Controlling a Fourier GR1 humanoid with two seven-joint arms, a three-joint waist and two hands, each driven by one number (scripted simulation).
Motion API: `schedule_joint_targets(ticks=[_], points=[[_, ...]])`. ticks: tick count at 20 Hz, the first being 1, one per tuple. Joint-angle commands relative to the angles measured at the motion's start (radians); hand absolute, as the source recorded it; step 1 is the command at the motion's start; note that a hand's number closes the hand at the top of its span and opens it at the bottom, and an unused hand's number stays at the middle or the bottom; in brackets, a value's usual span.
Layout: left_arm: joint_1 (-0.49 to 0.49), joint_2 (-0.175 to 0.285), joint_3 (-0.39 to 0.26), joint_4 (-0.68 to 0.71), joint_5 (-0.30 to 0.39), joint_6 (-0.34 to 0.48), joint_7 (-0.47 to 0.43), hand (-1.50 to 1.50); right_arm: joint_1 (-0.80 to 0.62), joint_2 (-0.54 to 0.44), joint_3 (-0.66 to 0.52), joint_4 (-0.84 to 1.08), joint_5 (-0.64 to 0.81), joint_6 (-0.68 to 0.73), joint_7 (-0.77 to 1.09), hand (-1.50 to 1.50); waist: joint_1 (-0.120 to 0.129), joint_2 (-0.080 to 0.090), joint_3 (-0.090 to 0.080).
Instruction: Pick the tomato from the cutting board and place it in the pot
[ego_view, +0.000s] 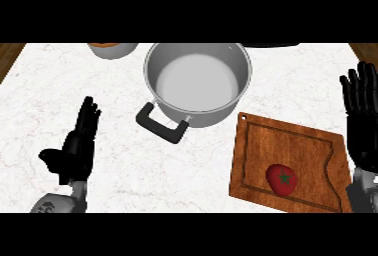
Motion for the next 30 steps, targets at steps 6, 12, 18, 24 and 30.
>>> schedule_joint_targets(ticks=[6, 12, 18, 24, 30], points=[[0.010, 0.269, 0.059, 0.142, -0.134, -0.031, 0.147, 0.00, 0.067, -0.066, 0.299, -0.064, 0.074, 0.229, 0.138, 1.50, 0.051, -0.005, 0.011], [0.020, 0.276, 0.063, 0.101, -0.064, -0.071, 0.370, 0.00, 0.285, 0.008, 0.267, -0.182, 0.518, -0.234, -0.065, -1.50, 0.012, -0.016, 0.012], [-0.005, 0.259, 0.088, 0.173, -0.082, -0.099, 0.326, 0.00, 0.500, -0.109, 0.323, -0.442, 0.663, -0.180, 0.052, -1.50, 0.009, -0.012, 0.009], [-0.010, 0.280, 0.088, 0.116, -0.087, -0.088, 0.420, 0.00, 0.544, -0.291, 0.272, -0.603, 0.823, 0.033, 0.406, -1.50, 0.004, -0.014, 0.007], [-0.034, 0.275, 0.086, 0.091, -0.085, -0.102, 0.446, 0.00, 0.485, -0.398, 0.319, -0.764, 0.840, 0.335, 0.744, -1.50, 0.029, -0.009, 0.006]])
